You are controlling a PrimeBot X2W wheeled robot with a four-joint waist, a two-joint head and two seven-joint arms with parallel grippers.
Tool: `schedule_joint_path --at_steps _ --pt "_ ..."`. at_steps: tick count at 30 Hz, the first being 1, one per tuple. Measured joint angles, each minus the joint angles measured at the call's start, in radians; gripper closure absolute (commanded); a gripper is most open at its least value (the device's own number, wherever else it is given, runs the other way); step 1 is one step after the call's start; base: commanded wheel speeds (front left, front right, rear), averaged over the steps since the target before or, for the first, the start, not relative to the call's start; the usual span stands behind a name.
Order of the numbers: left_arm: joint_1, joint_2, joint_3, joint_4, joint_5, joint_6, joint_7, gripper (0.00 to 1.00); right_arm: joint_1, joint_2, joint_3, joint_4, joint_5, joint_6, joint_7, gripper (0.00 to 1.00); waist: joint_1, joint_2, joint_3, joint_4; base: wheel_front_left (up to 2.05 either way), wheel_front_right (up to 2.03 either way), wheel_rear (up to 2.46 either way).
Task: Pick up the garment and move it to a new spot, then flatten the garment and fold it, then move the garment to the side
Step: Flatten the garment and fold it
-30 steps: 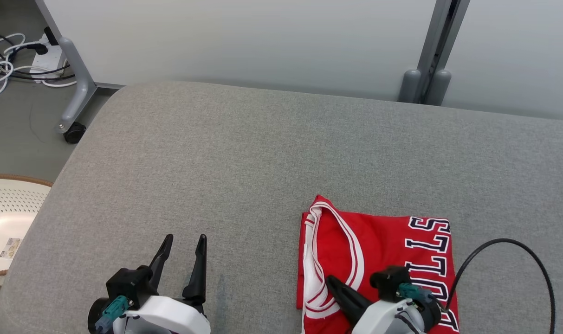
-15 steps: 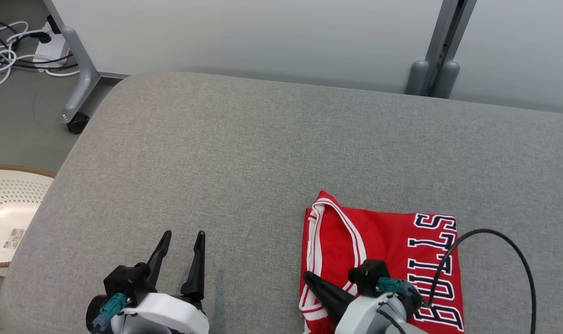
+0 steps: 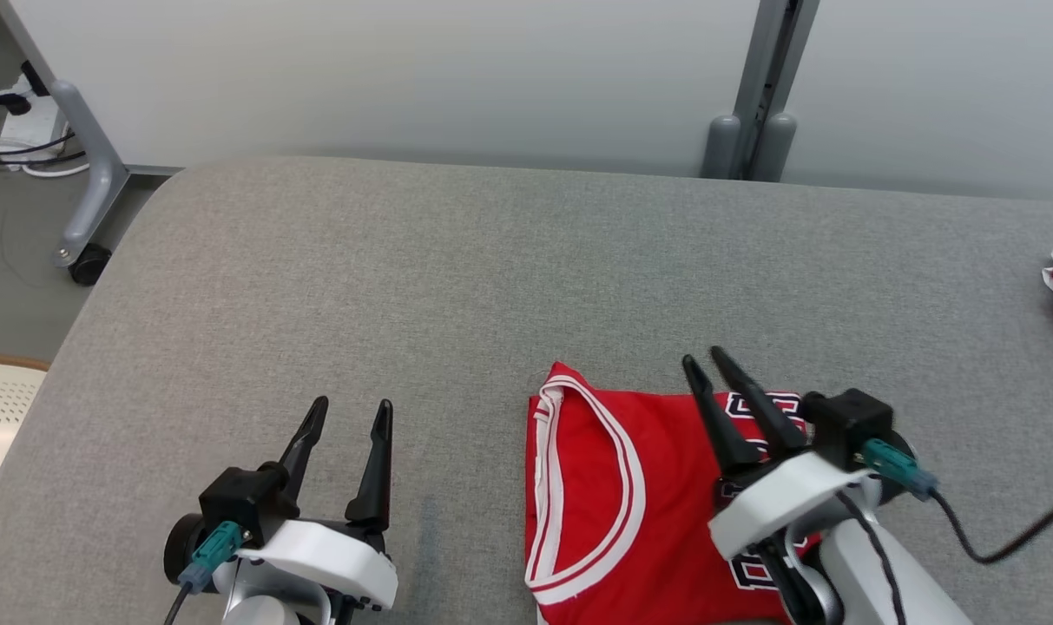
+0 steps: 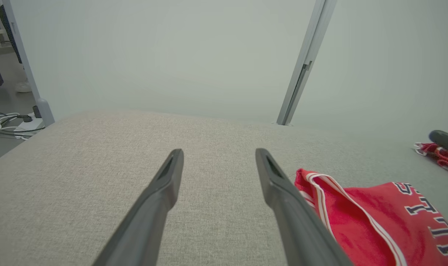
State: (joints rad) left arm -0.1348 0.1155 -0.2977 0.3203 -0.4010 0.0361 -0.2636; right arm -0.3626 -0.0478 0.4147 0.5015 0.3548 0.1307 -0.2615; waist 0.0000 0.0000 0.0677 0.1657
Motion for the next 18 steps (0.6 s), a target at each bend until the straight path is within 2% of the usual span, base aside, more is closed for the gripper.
schedule_joint_path --at_steps 1,2,3,4,5,11,18 --pt "-0.006 -0.001 0.001 -0.002 0.001 0.000 0.000 0.00 0.021 0.000 -0.043 -0.027 -0.017 0.000 0.000 0.51 0.0000 0.0000 -0.002 -0.006 0.00 0.00 0.00" --pt "-0.011 -0.002 0.002 -0.002 0.002 0.000 0.000 0.00 0.042 0.000 -0.084 -0.055 -0.030 0.000 0.000 0.36 0.0000 0.0000 -0.004 -0.012 0.00 0.00 0.00" --pt "-0.016 -0.004 0.004 -0.003 0.002 0.000 0.000 0.00 0.065 0.000 -0.120 -0.083 -0.048 0.000 0.000 0.18 0.0000 0.0000 -0.007 -0.017 0.00 0.00 0.00" --pt "-0.017 -0.006 0.004 -0.004 0.003 0.000 0.000 0.00 0.087 0.000 -0.155 -0.106 -0.064 0.000 0.000 0.04 -0.0001 0.0000 -0.009 -0.023 0.00 0.00 0.00" --pt "-0.017 -0.007 0.005 -0.005 0.004 0.000 0.000 0.00 0.107 -0.001 -0.189 -0.129 -0.072 0.000 0.000 0.00 -0.0001 0.0001 -0.011 -0.029 0.00 0.00 0.00" --pt "-0.012 -0.013 0.015 -0.005 0.005 0.002 -0.001 0.00 0.215 -0.002 -0.328 -0.259 -0.114 0.000 0.000 0.00 0.0000 0.0000 -0.025 -0.061 0.00 0.00 0.00" --pt "0.028 -0.026 0.028 -0.006 0.004 0.003 -0.001 0.00 0.312 -0.001 -0.388 -0.336 -0.120 0.000 0.002 0.00 0.0000 0.0000 -0.043 -0.082 0.00 0.00 0.00"
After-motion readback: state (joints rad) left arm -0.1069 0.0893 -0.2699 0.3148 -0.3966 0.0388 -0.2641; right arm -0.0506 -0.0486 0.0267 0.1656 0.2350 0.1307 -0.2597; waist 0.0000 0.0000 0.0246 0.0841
